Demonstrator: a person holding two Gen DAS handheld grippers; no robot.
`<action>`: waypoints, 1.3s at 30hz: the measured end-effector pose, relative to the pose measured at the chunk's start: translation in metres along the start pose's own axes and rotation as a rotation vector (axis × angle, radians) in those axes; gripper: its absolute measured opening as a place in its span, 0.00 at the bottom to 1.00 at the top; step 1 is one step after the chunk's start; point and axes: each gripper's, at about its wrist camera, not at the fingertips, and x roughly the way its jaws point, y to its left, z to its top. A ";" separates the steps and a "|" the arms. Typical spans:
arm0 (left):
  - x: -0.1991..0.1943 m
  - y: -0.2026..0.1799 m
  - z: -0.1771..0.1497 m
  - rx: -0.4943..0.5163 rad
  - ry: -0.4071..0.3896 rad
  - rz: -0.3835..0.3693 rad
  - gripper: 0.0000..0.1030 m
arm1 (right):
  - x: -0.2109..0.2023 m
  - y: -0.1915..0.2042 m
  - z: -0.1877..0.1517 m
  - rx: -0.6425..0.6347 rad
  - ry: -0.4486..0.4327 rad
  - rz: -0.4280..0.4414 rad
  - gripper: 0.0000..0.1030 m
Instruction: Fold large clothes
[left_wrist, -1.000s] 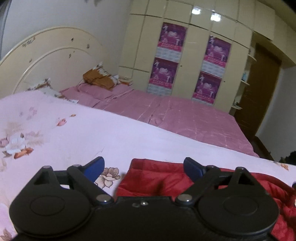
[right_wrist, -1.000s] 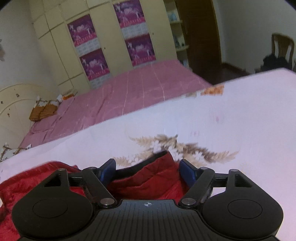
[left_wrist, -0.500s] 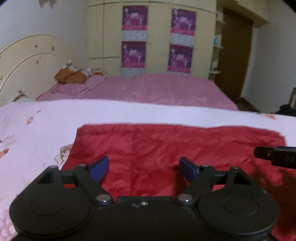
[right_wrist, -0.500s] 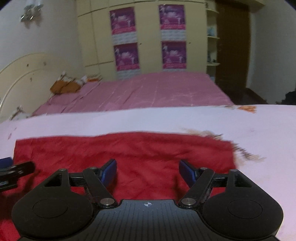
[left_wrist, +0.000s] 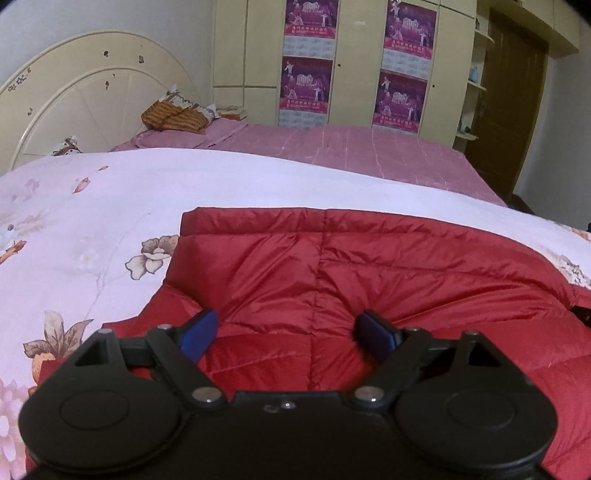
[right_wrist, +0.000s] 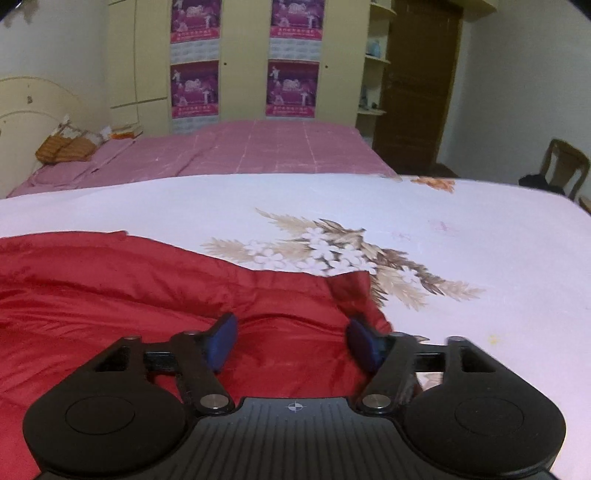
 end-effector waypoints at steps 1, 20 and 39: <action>-0.001 -0.001 0.001 0.009 0.006 0.005 0.82 | -0.002 0.001 0.002 -0.008 0.007 -0.004 0.69; -0.088 -0.013 -0.027 0.093 -0.015 -0.063 0.85 | -0.118 0.054 -0.039 -0.106 -0.044 0.193 0.68; -0.094 0.022 -0.044 0.050 0.033 0.027 0.82 | -0.116 0.003 -0.062 -0.055 -0.021 0.072 0.69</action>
